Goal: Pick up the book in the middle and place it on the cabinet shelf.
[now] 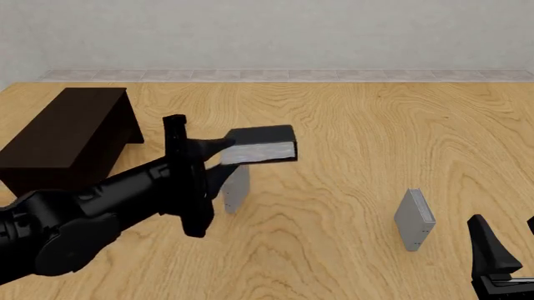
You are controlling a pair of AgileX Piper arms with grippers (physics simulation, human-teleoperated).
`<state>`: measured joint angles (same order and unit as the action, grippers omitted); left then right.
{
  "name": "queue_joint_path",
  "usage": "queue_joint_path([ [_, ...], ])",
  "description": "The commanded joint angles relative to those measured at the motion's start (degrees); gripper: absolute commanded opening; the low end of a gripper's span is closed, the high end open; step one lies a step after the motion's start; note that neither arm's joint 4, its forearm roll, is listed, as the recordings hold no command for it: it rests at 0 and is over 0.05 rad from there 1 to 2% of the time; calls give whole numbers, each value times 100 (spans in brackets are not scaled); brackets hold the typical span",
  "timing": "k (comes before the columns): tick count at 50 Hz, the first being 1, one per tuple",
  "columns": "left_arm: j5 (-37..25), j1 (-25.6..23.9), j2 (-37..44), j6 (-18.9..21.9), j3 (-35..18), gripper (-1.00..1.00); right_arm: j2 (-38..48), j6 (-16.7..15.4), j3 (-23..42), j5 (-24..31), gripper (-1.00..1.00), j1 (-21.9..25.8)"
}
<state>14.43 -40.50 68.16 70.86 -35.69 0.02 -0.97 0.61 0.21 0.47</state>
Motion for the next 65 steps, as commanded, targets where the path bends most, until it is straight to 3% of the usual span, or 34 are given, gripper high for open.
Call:
queue_joint_path([
  [1,218,340,-291,645,70,-100,0,1,0,-1,100,0],
  [14,-49,1108,-447,1085,-159,-100,0,0,0,-1,100,0],
  [23,397,1743,-424,1484,0,-100,0,-3,0,-1,100,1],
  [26,250,1910,-459,1331,-193,-100,0,-3,0,-1,100,0],
  [34,262,2266,-515,1447,-201,-100,0,-1,0,2,100,1],
  [37,122,2484,-531,1288,-347,-100,0,1,0,1,100,1],
  [46,315,3077,-550,1353,-386,-100,0,-1,0,-1,100,-1],
  [48,188,3240,-576,1203,-580,-100,0,1,0,0,100,0],
  [54,51,3456,-616,1255,-655,-100,0,1,0,1,100,0],
  [58,139,3689,-555,1398,-570,-100,0,-1,0,0,100,0],
  [65,-86,4092,-528,1105,-420,-100,0,0,0,0,100,1],
])
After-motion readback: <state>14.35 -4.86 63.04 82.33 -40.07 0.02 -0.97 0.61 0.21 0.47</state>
